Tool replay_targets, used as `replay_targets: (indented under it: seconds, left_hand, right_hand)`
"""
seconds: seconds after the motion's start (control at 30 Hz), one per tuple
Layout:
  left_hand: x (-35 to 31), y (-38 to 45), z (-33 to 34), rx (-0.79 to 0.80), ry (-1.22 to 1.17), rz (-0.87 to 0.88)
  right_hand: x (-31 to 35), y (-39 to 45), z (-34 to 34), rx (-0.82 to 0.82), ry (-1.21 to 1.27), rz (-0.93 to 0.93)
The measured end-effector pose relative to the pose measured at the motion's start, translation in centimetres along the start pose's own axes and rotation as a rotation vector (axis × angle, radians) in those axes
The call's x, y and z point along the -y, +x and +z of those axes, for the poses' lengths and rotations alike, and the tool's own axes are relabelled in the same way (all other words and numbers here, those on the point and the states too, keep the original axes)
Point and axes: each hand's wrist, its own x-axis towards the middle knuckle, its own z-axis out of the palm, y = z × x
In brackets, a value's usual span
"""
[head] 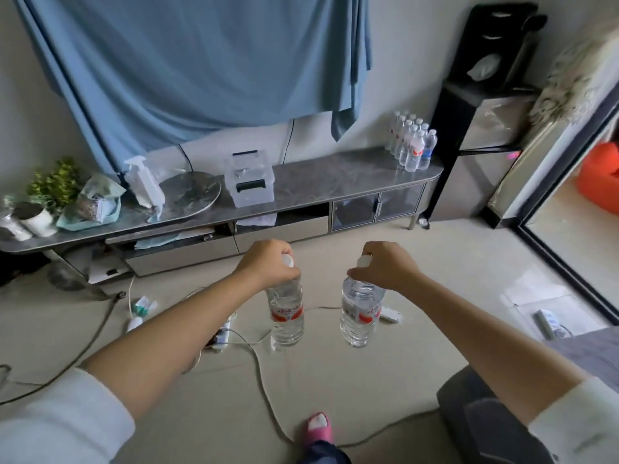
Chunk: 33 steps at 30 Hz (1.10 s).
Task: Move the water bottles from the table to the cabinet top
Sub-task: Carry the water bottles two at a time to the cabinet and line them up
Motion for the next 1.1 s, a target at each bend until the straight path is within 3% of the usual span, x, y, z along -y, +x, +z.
replay_targets:
  seconds: [0.4,0.87,1.1]
  left_hand:
    - [-6.9,22.3,0.2,0.095,0.004,0.076]
    - [-20.2,45.5,4.8,-0.015,-0.100,0.030]
    - [-25.2,55.1,6.3,-0.091,-0.126,0.009]
  right_hand:
    - [-7.5,18.9,-8.8,-0.129,0.065,0.208]
    - [-20.6,39.3,-20.3,-0.072,0.043,0.138]
    - [-26.9,47.9,-24.0,-0.144,0.080,0.250]
